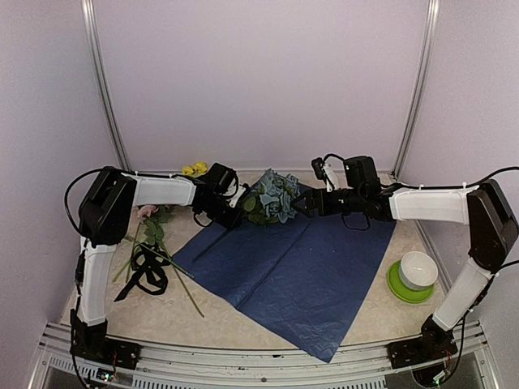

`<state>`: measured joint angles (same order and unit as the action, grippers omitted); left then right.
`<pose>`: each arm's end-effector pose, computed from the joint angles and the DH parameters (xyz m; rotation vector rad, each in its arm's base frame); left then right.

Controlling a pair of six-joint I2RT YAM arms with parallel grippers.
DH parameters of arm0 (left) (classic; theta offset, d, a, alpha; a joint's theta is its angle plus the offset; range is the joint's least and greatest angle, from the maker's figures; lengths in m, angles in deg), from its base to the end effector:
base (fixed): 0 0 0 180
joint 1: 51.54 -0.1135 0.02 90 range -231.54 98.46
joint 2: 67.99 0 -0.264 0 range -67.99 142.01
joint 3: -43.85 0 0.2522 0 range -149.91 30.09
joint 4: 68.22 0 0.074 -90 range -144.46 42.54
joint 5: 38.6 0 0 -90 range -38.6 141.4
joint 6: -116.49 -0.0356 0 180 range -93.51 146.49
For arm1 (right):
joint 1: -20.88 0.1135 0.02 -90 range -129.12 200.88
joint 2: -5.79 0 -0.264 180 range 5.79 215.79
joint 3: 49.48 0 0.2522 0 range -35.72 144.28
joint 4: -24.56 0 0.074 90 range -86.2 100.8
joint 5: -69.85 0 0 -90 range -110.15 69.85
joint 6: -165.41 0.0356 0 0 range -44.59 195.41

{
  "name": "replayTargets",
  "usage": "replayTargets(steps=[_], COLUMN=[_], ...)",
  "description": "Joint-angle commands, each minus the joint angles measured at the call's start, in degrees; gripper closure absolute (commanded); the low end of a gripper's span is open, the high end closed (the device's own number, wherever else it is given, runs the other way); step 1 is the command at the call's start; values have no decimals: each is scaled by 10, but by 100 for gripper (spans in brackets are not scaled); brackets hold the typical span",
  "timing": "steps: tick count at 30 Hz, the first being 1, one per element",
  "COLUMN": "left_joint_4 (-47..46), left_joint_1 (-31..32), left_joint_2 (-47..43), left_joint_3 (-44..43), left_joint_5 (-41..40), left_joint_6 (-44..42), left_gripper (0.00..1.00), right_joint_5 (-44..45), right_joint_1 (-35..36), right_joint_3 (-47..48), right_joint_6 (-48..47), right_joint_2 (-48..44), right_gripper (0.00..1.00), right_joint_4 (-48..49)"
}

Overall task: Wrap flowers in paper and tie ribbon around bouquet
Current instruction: Pick up the fake flower from the center of the board, then pass from the left arm to the right

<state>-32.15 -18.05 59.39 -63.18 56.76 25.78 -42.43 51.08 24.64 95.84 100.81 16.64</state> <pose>0.3962 -0.2661 0.1444 0.7949 2.4598 -0.3361 0.3151 0.1990 0.2350 -0.4338 2.1273 0.9290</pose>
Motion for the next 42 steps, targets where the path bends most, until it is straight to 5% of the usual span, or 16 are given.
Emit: replayTargets(steps=[1, 9, 17, 21, 27, 33, 38, 40, 42], left_joint_4=[2, -149, -545, -707, -765, -792, -800, -773, -694], left_joint_1=[1, 0, 69, 117, 156, 169, 172, 172, 173], left_joint_2=[-2, -161, -376, -399, -373, -356, -351, -358, -365], left_joint_3=[-8, 70, 283, 350, 339, 334, 337, 336, 328], left_joint_5=[5, -14, 14, 24, 52, 63, 64, 45, -3], left_joint_6=[-1, 90, 191, 240, 254, 268, 284, 277, 258], left_gripper=[100, 100, 100, 100, 100, 100, 100, 99, 63], right_joint_5=[-7, -17, -145, -203, -246, -250, -224, -216, -217], right_joint_1=[1, 1, 29, 64, 97, 97, 90, 77, 56], right_joint_3=[11, 11, 0, 45, 100, 104, 109, 98, 89], right_joint_6=[-5, -54, -53, -29, -40, -13, 7, 36, 75], right_joint_2=[-12, -61, -116, -79, -29, -6, 1, -3, -1], right_gripper=[12, 11, 14, 15, 17, 48, 99, 100, 100], right_joint_4=[-9, -4, 130, 162, 167, 187, 170, 175, 169])
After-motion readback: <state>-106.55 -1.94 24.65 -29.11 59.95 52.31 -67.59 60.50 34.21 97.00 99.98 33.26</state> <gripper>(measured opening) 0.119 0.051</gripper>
